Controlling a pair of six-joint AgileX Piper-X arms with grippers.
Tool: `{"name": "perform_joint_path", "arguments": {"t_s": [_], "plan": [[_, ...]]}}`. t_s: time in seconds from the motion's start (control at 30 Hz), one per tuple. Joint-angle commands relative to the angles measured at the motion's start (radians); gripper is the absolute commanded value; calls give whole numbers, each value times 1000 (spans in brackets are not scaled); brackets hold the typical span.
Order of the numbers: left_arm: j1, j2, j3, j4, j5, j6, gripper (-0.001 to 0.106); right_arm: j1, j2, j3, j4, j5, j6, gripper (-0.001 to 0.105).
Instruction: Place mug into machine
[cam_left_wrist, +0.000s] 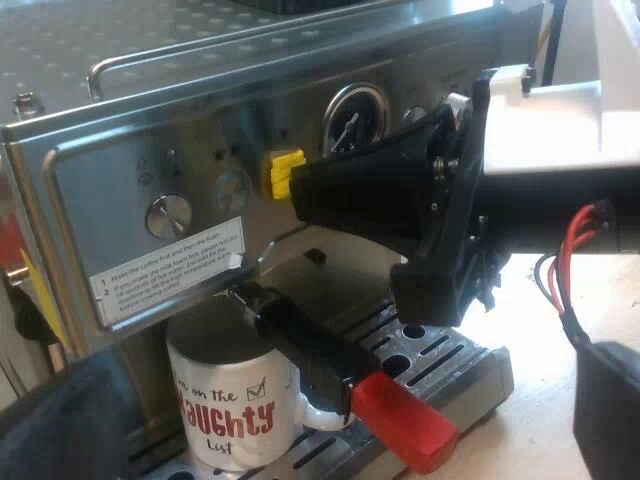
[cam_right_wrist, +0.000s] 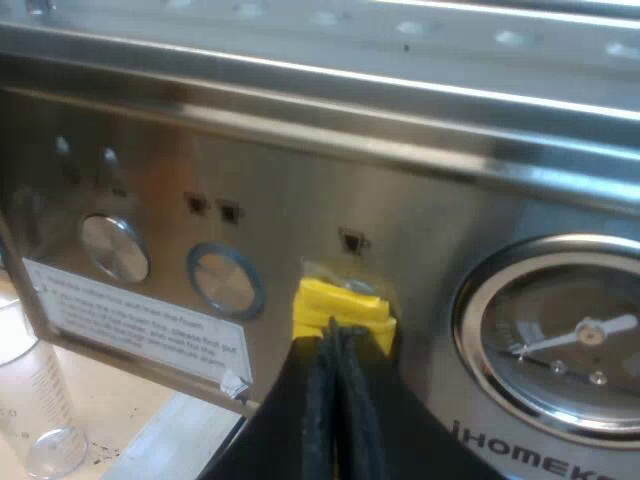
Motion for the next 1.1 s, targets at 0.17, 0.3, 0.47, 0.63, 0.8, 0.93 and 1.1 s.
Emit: {"name": "perform_joint_path", "arguments": {"t_s": [0.17, 0.3, 0.47, 0.63, 0.8, 0.93, 1.1], "plan": [[-5, -5, -8, -8, 6, -5, 93, -41, -5, -17, -38, 96, -17, 0], [-5, -5, -8, -16, 6, -5, 93, 2, -50, -17, 63, 47, -17, 2], [-5, -5, -5, -28, 6, -5, 93, 62, -120, -17, 240, 6, 34, 43], [-5, 0, -18, -18, 4, -21, 93, 119, -199, -17, 378, 2, 44, 72], [-5, 61, -85, -4, -24, -40, 93, 127, -274, -17, 444, -8, 41, 73], [-5, 132, -149, 4, -89, -48, 93, 89, -327, -17, 470, -33, 27, 73], [71, 289, -254, 57, -90, -86, 93, -76, -436, -17, 597, -121, 28, 73]]}}
